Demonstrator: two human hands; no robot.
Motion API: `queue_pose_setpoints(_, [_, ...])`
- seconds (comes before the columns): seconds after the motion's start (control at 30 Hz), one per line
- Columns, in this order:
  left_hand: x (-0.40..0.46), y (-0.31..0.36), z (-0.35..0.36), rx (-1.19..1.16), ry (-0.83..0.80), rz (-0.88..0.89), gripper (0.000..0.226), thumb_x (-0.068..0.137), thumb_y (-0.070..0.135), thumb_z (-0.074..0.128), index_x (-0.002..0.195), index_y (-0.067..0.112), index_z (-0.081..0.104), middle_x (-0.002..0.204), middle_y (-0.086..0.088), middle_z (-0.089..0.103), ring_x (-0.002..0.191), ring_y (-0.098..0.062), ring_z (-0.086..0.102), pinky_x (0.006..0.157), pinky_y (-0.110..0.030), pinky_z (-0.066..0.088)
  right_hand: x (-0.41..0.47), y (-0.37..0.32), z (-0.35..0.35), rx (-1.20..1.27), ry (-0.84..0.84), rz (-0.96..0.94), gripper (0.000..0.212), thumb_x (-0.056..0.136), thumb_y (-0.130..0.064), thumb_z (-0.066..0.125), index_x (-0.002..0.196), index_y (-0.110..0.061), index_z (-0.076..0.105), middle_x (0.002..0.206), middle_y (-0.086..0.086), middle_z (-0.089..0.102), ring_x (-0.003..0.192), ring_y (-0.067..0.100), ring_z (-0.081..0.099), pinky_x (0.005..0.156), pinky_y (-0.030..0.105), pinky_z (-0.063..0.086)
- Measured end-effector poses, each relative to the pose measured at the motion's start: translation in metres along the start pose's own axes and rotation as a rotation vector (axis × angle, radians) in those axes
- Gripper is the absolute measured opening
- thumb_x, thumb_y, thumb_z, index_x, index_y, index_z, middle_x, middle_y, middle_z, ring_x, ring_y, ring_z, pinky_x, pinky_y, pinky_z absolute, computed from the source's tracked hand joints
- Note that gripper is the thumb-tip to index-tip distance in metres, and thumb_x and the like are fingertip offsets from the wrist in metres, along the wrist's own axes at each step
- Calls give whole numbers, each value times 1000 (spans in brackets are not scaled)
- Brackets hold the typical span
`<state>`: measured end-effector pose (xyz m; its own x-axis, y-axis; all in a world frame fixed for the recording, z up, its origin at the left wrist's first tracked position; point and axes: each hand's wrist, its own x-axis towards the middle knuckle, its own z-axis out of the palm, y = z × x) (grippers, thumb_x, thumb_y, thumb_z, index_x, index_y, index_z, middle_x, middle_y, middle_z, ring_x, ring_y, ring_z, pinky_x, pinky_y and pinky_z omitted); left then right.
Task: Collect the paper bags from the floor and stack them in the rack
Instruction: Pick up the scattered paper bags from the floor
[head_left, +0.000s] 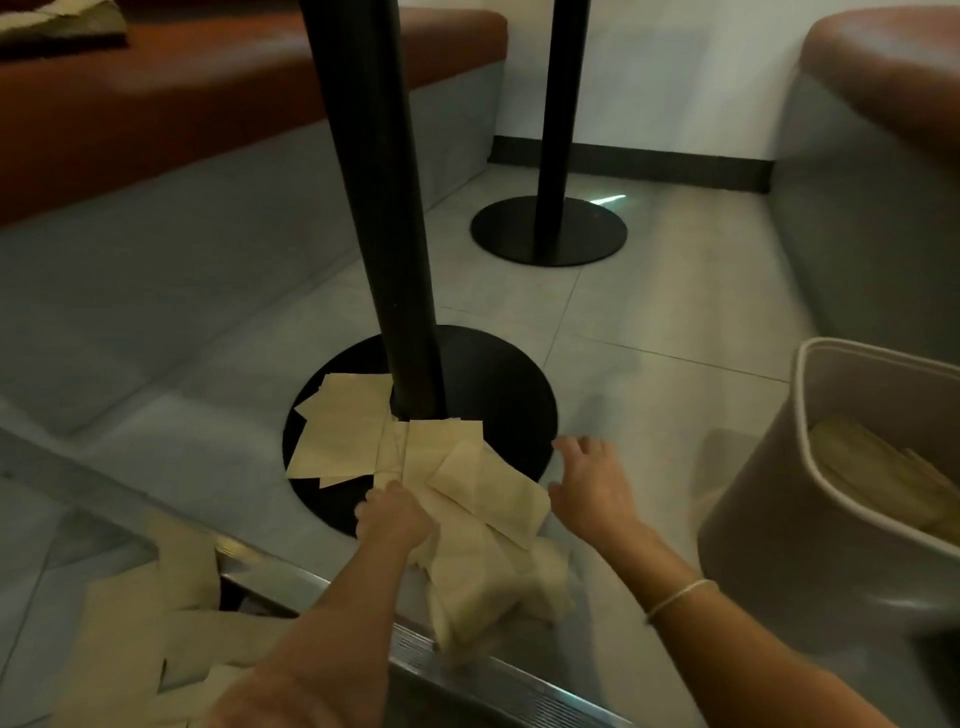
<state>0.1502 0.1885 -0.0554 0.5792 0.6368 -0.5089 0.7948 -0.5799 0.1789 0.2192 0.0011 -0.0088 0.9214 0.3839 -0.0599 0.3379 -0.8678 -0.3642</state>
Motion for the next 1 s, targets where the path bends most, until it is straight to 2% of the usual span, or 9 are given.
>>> queue_pose_setpoints(0.07, [10,-3,6,-51,-7,-44,88,79,53,64,141,6,23,142,-16,29,129,-31,34,101,-36,37,13,4,26,-19,-104,59,51,91,-21,54,139,-16,35,135,8,44,126,25,38,101,30,37])
queue_pose_setpoints(0.23, [19,-1,21,-107,47,-83,91,73,55,70,137,8,27,139,-14,33,127,-30,39,98,-34,40,32,19,71,7,-286,122,64,88,-39,59,140,-16,31,138,9,42,126,27,36,101,33,37])
queue_pose_setpoints(0.43, [26,5,30,-288,27,-133,72,76,31,76,126,5,31,126,-14,51,116,-29,52,88,-33,47,36,23,95,92,-269,244,78,72,-46,72,135,-19,34,131,7,45,121,25,42,99,33,41])
queue_pose_setpoints(0.6, [18,14,30,-147,139,10,40,94,16,53,131,8,40,125,-10,57,115,-23,57,88,-28,46,36,22,98,117,-236,294,75,69,-41,76,129,-22,36,126,7,40,118,25,40,95,32,44])
queue_pose_setpoints(0.73, [17,5,19,-172,82,170,52,93,15,51,142,13,33,126,-11,55,116,-24,54,91,-27,44,40,18,94,65,-290,246,68,72,-41,73,129,-23,41,125,6,45,118,23,41,94,29,41])
queue_pose_setpoints(0.8, [16,0,10,-236,13,248,54,93,17,53,143,12,32,131,-12,53,120,-25,50,95,-27,41,38,19,96,130,-302,288,60,69,-36,76,120,-24,48,114,2,54,109,19,49,85,26,47])
queue_pose_setpoints(0.87, [14,-7,-1,-319,-38,312,51,93,14,54,141,11,37,134,-11,51,123,-24,48,96,-22,38,32,15,97,183,-280,291,38,69,-33,77,100,-24,57,94,-3,57,94,15,56,74,22,50])
queue_pose_setpoints(0.93, [10,-4,-8,-353,-61,353,40,94,11,51,134,8,46,131,-10,54,119,-23,50,93,-20,38,26,14,96,206,-247,273,19,72,-31,76,73,-25,58,75,-7,56,85,17,62,77,25,53])
queue_pose_setpoints(1.0, [8,2,-16,-359,-50,384,37,95,10,49,132,8,50,130,-8,56,119,-22,50,97,-22,38,23,9,97,341,-229,298,20,75,-29,74,64,-21,58,67,-4,58,76,20,66,74,30,56])
